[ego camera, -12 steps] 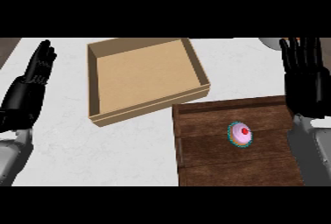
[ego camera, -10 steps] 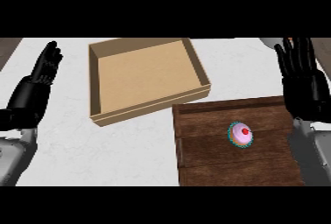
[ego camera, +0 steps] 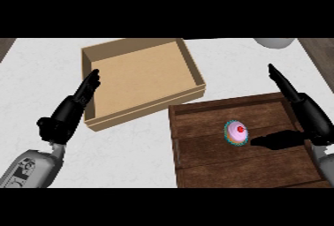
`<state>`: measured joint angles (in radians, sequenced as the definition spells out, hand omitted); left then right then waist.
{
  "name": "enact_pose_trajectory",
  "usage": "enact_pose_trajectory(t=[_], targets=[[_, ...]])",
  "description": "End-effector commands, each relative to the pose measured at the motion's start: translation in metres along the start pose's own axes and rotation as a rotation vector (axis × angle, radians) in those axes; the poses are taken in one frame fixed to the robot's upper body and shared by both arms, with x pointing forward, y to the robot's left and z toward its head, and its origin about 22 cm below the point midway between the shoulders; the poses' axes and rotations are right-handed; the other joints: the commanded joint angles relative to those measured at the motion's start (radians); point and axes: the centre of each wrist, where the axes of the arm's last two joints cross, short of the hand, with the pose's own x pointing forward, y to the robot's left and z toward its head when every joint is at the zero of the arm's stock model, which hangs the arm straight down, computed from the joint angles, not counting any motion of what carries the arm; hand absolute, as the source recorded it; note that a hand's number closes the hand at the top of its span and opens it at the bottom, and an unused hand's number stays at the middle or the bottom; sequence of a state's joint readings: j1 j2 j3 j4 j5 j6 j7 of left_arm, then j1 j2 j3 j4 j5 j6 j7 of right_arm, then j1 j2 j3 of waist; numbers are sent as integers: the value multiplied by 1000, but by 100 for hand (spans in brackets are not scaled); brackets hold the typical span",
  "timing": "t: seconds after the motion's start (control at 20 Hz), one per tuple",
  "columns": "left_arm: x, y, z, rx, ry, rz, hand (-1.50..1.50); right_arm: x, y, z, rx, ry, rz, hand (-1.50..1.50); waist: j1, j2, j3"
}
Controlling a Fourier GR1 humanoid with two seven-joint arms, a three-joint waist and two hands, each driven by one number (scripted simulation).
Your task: Pick the cupcake from the tray and place it in the cardboard box
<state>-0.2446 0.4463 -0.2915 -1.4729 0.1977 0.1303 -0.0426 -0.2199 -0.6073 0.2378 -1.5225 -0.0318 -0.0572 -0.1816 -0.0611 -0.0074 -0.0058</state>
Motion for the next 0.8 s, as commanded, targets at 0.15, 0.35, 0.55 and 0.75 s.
enact_pose_trajectory(t=[0.15, 0.35, 0.55, 0.75], targets=[[-10, -16, 10, -58, 71, 25, 0, 14, -12, 45, 167, -171, 562, -150, -3, -10, 3], [-2, -21, -3, -52, 58, 46, 0, 58, -27, 63, 161, -169, 669, -150, -3, -6, 3], [-7, -25, 1, -74, 66, 29, 0, 107, -41, 74, 296, -82, 688, -150, 10, -2, 3], [-9, -46, 9, -102, 65, 35, 0, 143, -37, 81, 428, 35, 670, -150, 22, -1, 2]])
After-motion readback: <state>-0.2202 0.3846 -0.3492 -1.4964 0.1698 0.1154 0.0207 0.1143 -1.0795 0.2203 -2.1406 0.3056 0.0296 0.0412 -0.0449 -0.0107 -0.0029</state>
